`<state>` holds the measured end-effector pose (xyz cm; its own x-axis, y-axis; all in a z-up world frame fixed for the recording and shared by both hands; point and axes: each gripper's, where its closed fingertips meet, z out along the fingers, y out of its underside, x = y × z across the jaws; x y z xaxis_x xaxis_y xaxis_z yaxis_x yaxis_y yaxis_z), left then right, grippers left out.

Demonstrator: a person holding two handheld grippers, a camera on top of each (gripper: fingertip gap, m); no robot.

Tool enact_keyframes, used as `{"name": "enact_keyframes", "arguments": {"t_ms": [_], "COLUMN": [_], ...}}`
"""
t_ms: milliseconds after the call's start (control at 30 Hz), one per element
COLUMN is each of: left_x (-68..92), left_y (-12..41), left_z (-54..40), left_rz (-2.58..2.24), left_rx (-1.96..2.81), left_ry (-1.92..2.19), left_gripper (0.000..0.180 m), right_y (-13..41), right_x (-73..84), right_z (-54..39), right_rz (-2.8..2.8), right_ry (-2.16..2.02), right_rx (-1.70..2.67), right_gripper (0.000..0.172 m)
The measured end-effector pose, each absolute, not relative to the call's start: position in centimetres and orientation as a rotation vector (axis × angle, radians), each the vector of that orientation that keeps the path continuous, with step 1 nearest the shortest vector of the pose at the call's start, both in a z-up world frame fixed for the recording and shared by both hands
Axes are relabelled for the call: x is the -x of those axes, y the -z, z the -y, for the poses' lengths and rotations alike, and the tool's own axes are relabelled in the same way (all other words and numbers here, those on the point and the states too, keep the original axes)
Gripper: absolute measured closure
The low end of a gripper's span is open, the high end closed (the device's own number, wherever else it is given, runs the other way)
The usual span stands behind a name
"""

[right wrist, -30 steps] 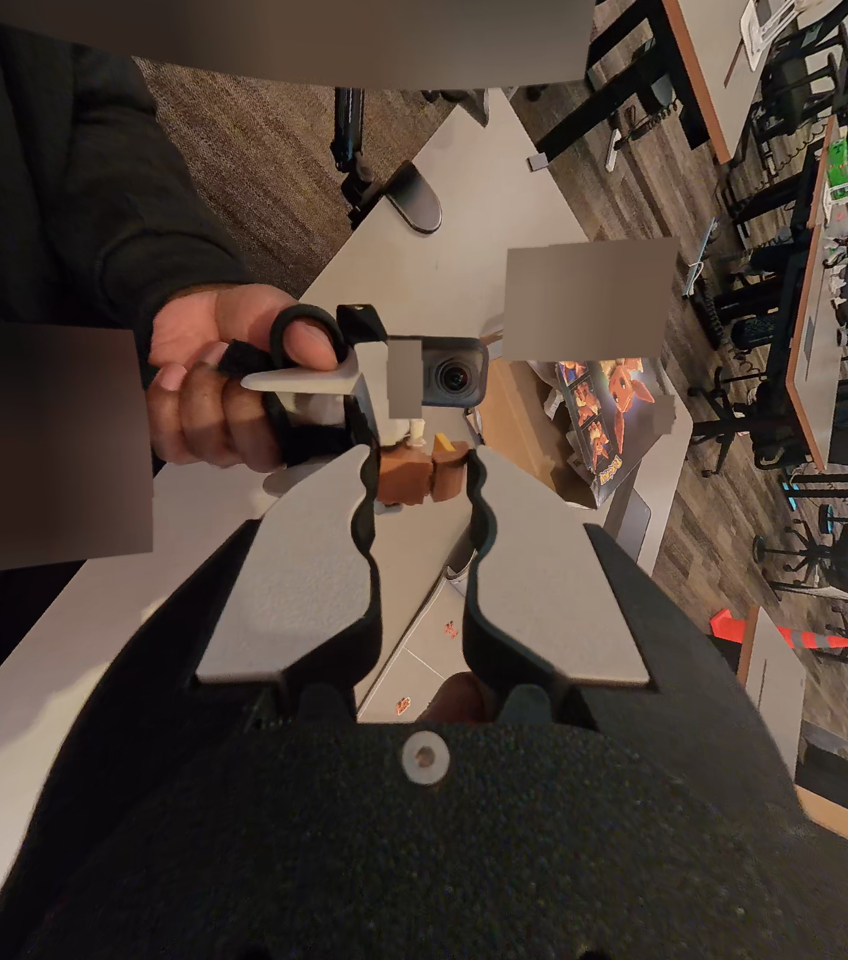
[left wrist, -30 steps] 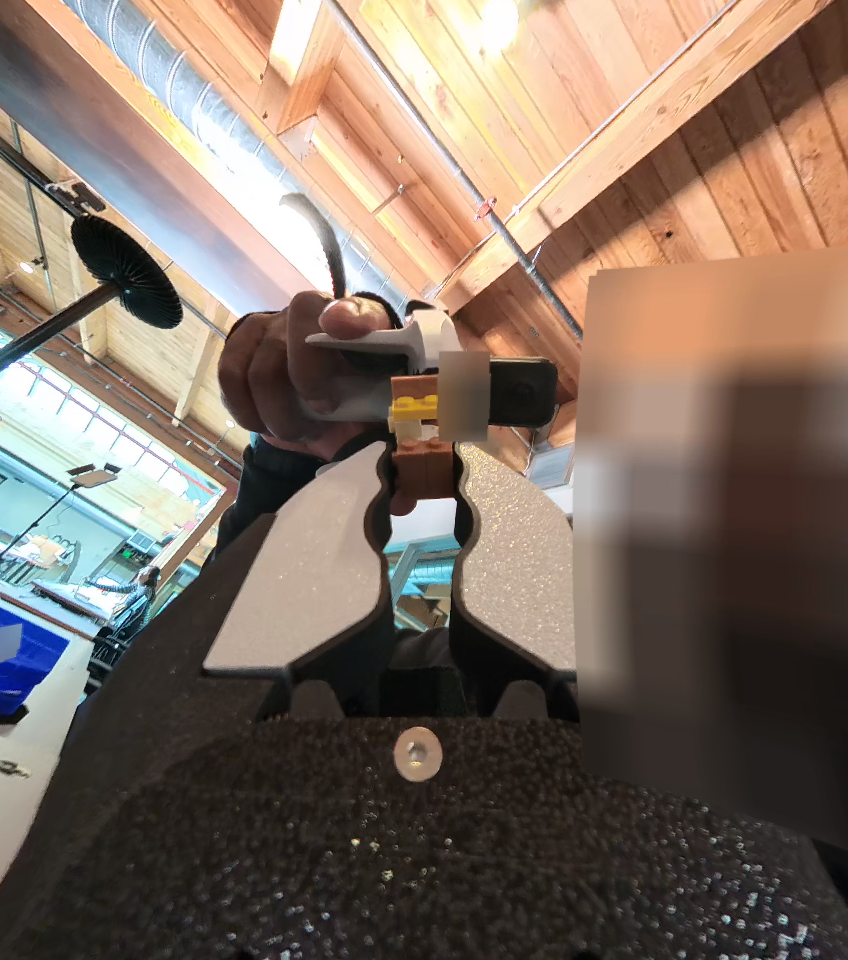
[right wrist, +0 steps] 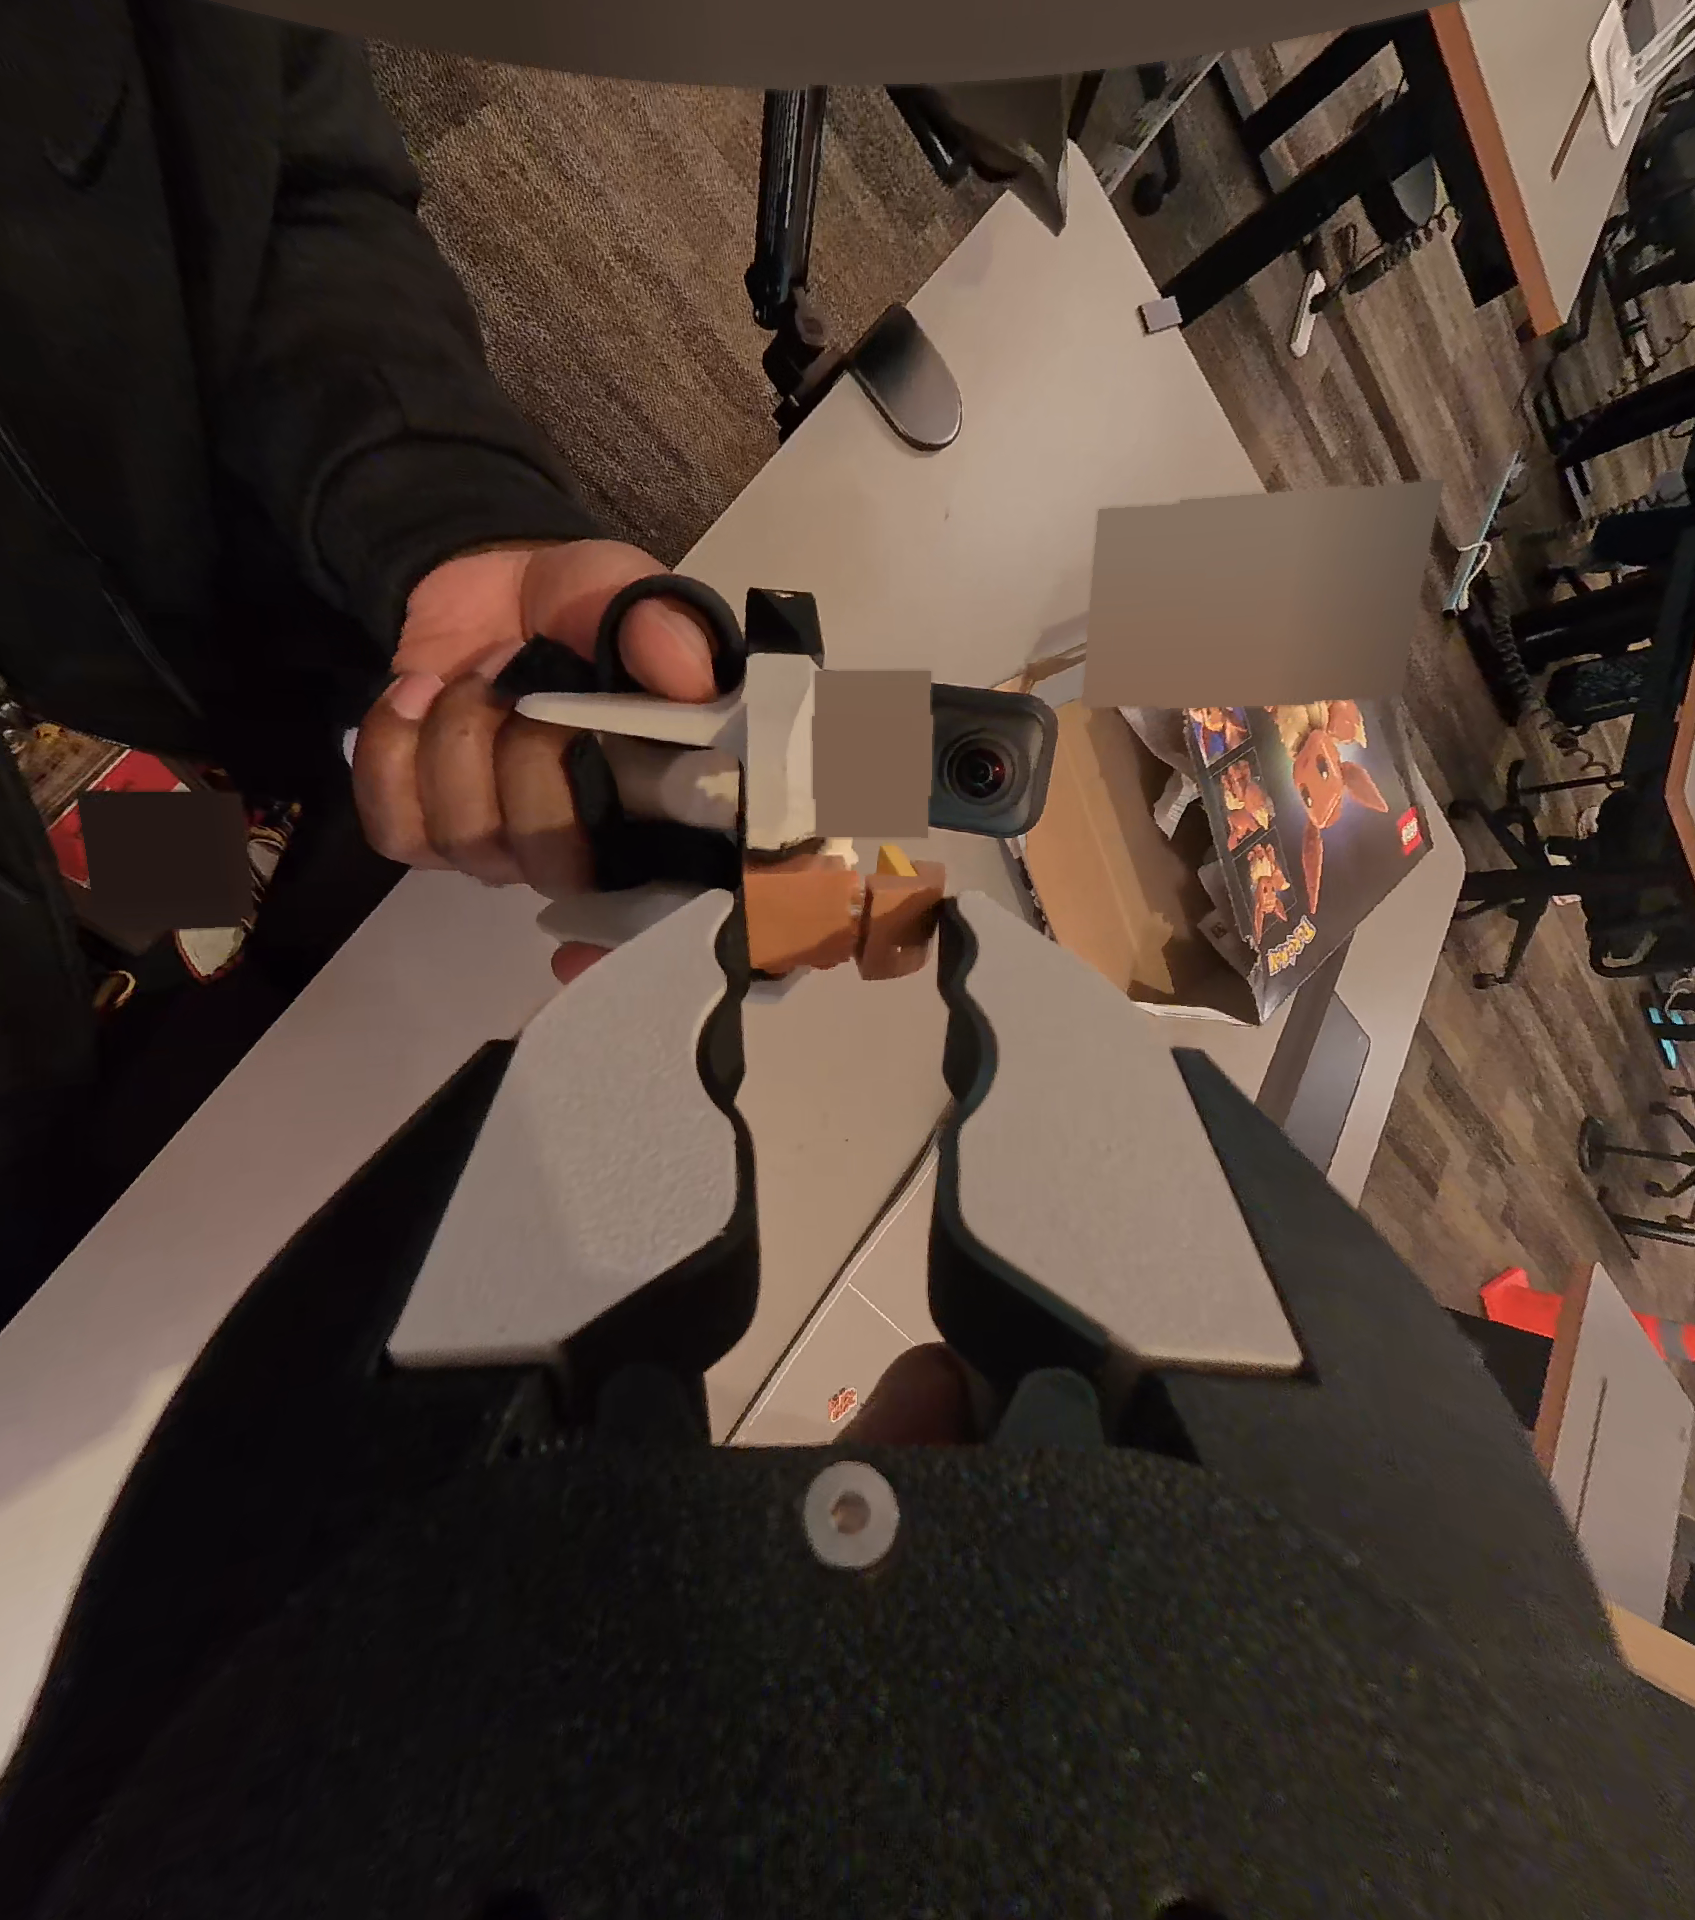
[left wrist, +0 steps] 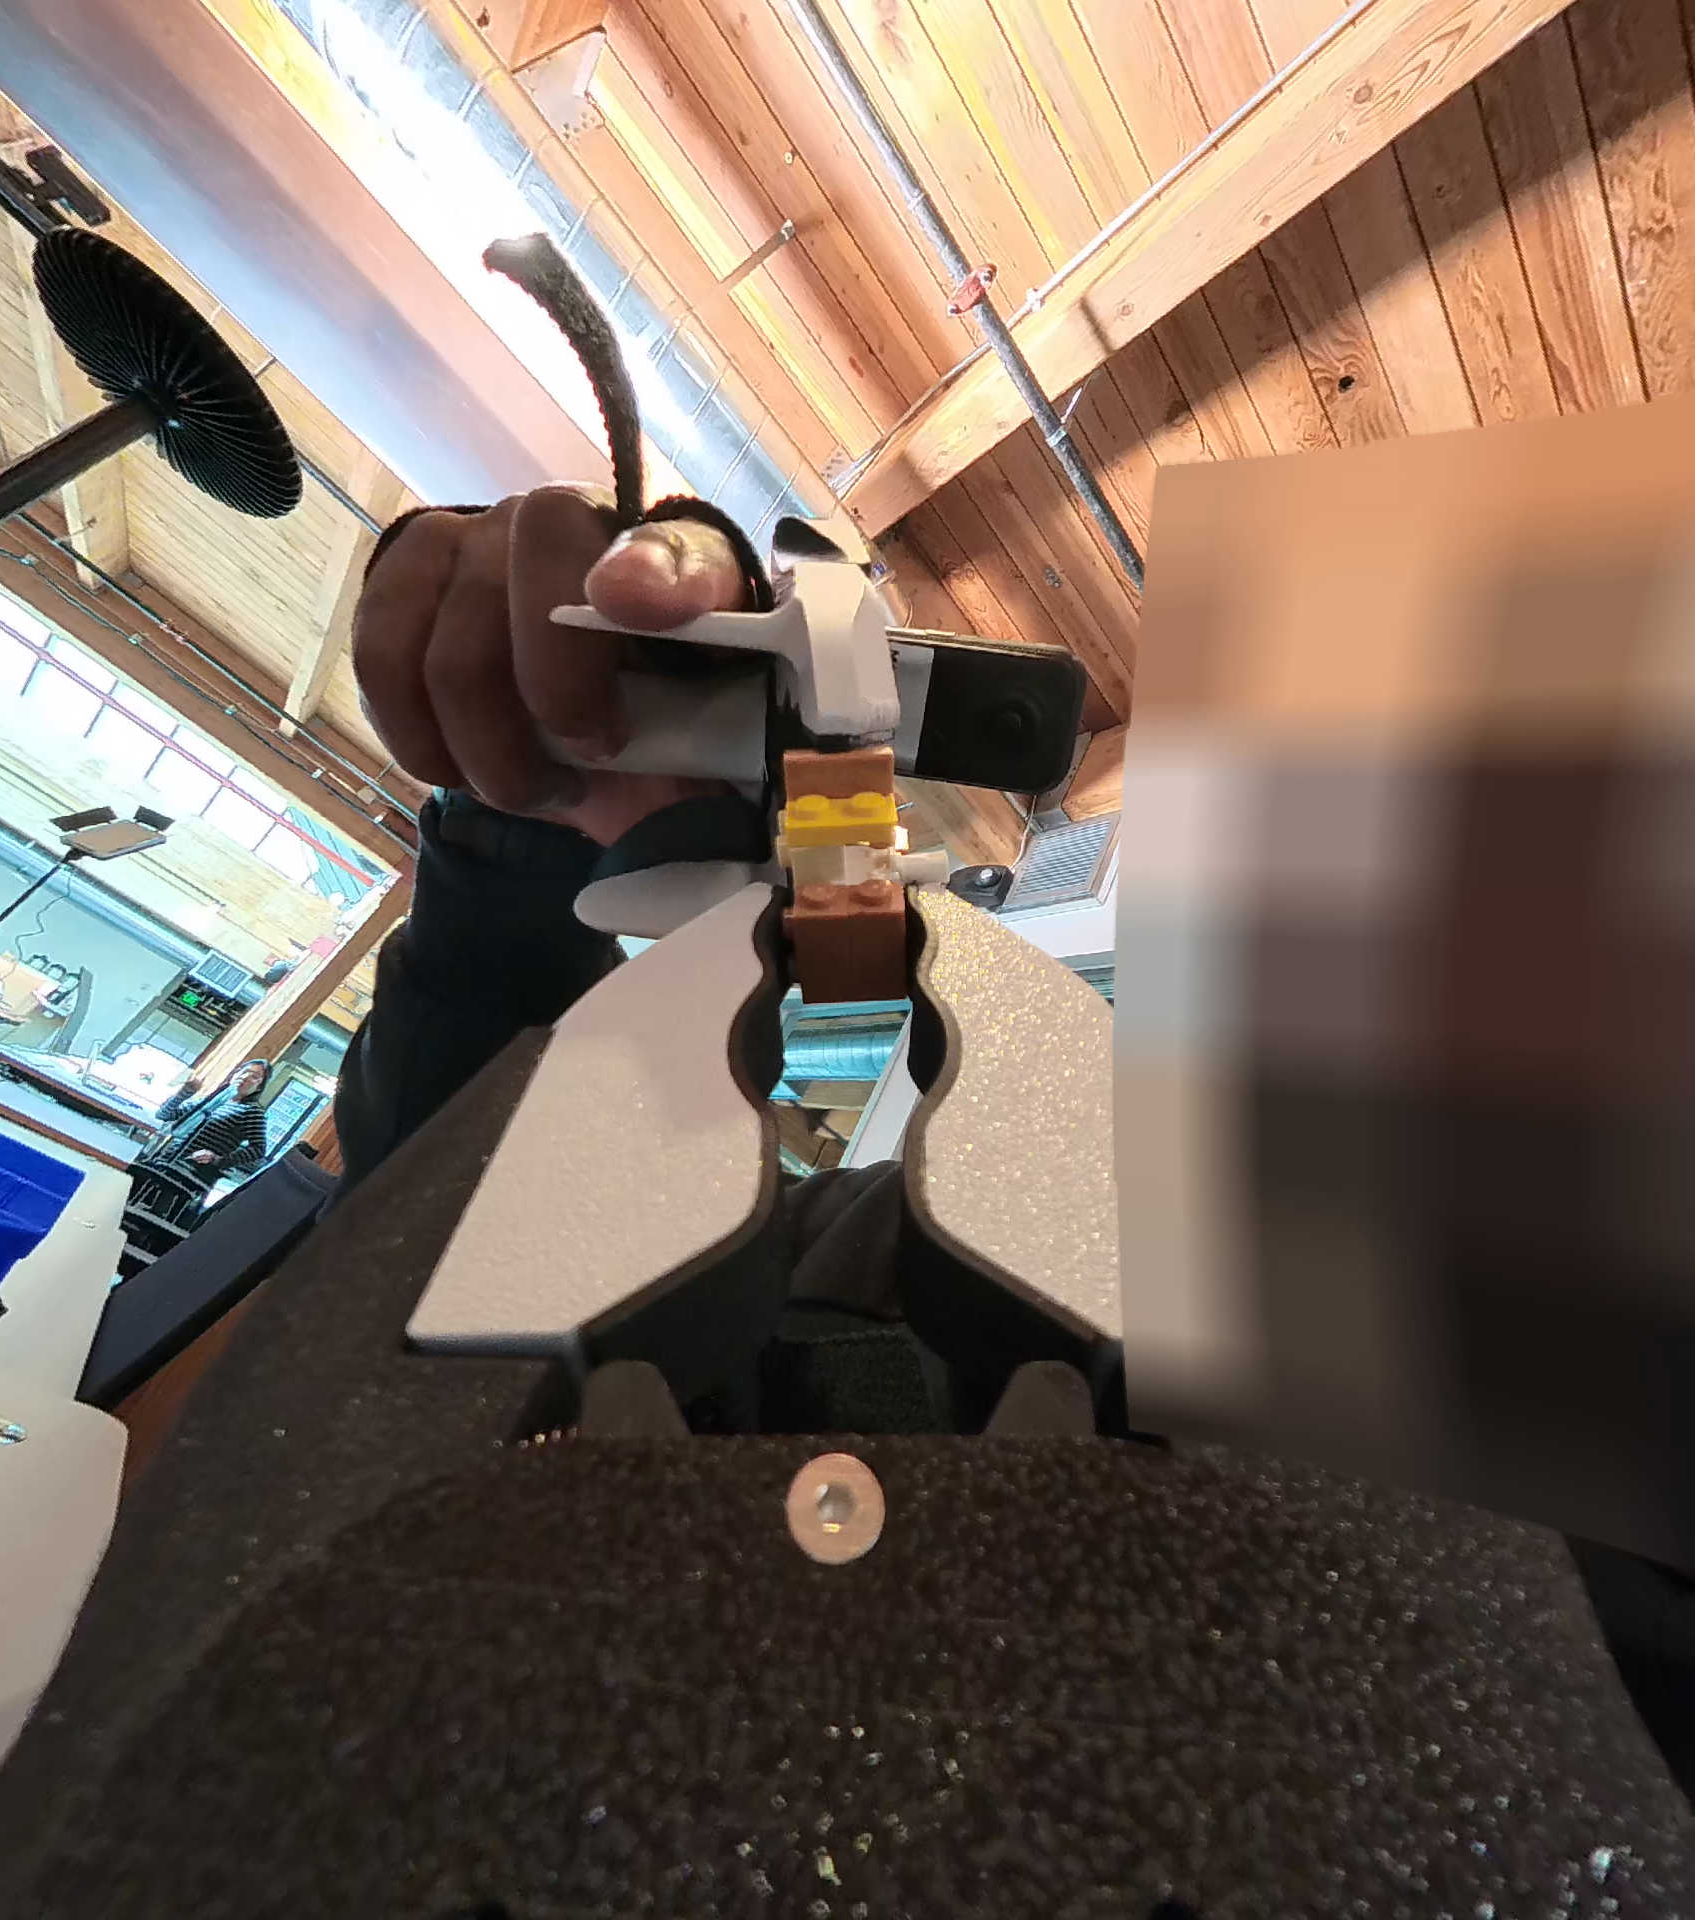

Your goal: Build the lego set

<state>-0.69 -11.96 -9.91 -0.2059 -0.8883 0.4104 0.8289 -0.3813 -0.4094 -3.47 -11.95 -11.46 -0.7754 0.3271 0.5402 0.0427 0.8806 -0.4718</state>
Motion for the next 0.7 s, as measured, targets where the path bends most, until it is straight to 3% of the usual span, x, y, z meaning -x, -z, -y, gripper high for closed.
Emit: {"name": "enact_keyframes", "arguments": {"t_ms": [700], "left_x": [-0.1], "left_y": [10.43], "left_z": [12.03], "left_rz": [-0.232], "left_rx": [0.865], "left_ry": [1.603], "left_gripper": [0.161], "right_y": [11.51], "right_x": [2.99], "right_z": [12.18], "right_rz": [2.297], "right_ry": [-0.513], "right_rx": [0.181], "right_gripper": [0.138]}}
